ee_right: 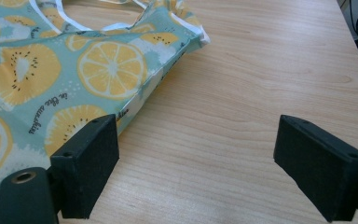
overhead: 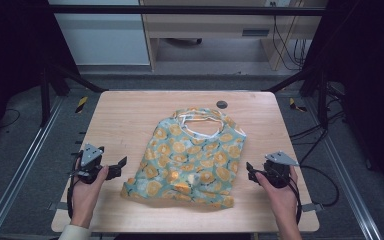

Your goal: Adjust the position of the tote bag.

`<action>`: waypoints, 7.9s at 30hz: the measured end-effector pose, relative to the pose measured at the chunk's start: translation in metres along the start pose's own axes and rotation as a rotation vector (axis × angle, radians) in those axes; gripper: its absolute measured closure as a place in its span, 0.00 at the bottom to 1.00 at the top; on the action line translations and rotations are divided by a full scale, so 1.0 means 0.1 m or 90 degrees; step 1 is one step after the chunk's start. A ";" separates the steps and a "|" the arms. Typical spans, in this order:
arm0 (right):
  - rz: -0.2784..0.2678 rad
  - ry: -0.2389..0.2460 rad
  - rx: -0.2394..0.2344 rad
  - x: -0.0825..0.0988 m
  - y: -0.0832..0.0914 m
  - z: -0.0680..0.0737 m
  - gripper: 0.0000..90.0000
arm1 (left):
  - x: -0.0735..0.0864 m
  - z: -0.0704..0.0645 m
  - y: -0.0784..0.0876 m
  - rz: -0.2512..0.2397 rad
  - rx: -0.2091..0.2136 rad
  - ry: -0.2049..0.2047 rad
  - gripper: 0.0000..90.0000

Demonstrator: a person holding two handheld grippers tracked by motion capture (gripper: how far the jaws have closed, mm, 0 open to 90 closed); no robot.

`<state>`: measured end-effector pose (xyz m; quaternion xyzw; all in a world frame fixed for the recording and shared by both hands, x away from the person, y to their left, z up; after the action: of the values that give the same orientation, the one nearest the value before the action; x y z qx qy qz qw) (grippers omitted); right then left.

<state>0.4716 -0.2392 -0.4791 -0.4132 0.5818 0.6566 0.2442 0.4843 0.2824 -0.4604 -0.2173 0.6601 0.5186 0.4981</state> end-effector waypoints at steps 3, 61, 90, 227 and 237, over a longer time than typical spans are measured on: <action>0.006 -0.002 -0.002 0.01 0.00 0.00 0.17 | 0.00 -0.01 0.00 0.003 0.002 0.002 0.08; 0.142 -0.132 -0.127 -0.79 -1.19 -0.20 0.18 | -0.73 -0.28 -0.41 0.033 0.066 -0.038 0.07; 0.021 0.013 -0.204 -0.74 -1.00 0.21 0.96 | -0.78 -0.44 -1.59 0.203 0.095 -0.025 0.24; -0.208 0.126 -0.244 -0.14 0.84 0.61 0.98 | -0.10 -0.77 0.64 -0.126 0.202 -0.040 1.00; -0.192 0.153 -0.268 0.00 0.91 0.70 0.98 | 0.09 -0.75 0.82 -0.110 0.238 -0.047 1.00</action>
<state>0.3802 -0.1901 -0.4293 -0.6118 0.3891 0.6655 0.1771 0.3824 0.2469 -0.4323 -0.1574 0.7050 0.3499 0.5965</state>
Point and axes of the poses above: each handheld gripper's, and its own axes: y roughly backward along the jaws, x roughly out of its underside, z roughly to its left, the point moved 2 cm from there along -y, roughly forward along the jaws, and after that the axes turned 1 degree about z, right-handed, at the moved point
